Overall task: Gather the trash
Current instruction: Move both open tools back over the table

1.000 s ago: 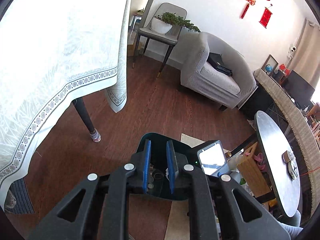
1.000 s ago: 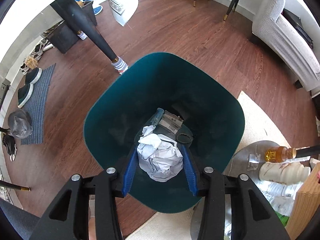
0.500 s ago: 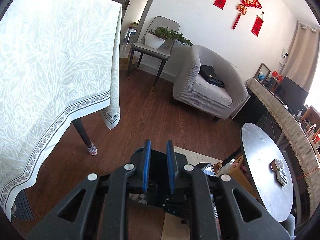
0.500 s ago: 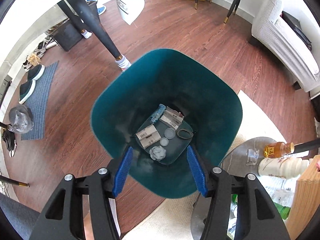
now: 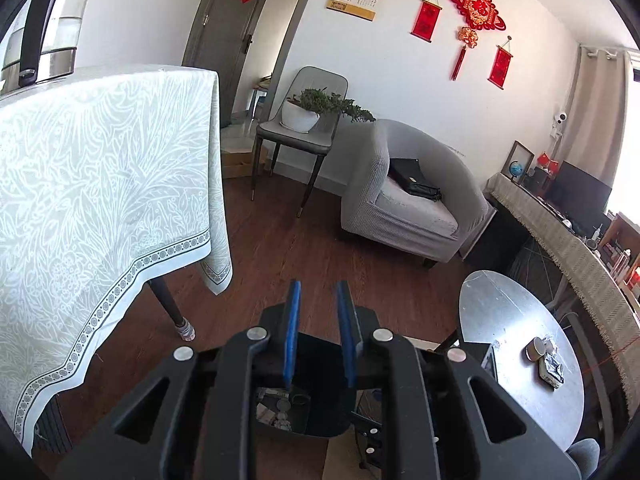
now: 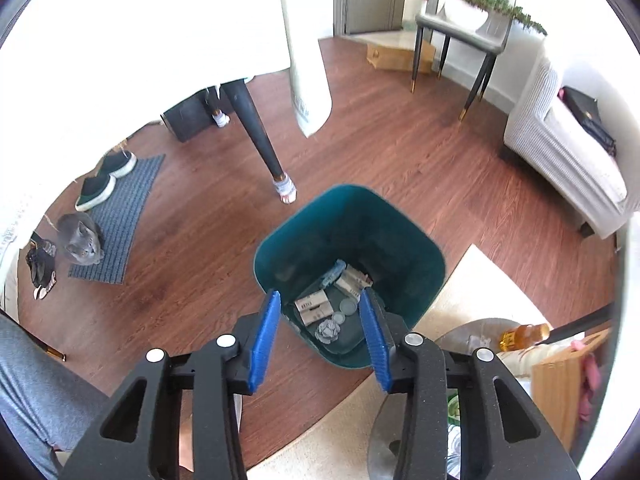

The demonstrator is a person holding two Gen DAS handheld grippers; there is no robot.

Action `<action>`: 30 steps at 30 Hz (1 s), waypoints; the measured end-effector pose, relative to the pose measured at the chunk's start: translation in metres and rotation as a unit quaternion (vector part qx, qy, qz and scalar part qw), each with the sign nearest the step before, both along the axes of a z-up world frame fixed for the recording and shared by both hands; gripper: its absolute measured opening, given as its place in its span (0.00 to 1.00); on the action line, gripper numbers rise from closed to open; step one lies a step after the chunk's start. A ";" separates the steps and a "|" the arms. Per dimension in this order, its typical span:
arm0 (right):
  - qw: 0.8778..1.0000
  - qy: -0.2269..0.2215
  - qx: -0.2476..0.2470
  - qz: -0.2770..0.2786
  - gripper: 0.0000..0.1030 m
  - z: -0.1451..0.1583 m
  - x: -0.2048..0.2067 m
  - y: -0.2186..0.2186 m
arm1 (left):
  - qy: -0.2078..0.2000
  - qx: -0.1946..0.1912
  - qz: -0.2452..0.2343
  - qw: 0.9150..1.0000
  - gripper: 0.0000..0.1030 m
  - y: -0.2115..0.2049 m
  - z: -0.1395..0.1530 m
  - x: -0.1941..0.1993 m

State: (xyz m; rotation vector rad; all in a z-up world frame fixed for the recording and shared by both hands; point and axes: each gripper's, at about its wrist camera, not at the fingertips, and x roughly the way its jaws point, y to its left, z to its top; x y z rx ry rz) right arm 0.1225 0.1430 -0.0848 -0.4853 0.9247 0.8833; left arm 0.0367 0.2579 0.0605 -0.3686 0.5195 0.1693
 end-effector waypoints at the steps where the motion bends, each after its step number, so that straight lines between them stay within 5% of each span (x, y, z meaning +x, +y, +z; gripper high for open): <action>1: 1.000 -0.007 0.007 -0.001 0.39 0.010 -0.001 -0.008 | -0.001 0.000 -0.005 1.000 0.20 -0.006 0.001 0.002; 11: 0.996 -0.068 0.042 -0.042 0.38 0.088 0.018 -0.104 | 0.014 0.027 -0.063 0.998 0.29 -0.071 -0.004 0.040; 30: 0.974 -0.098 0.094 -0.181 0.38 0.131 0.080 -0.285 | 0.011 0.011 -0.175 0.984 0.55 -0.202 -0.010 0.098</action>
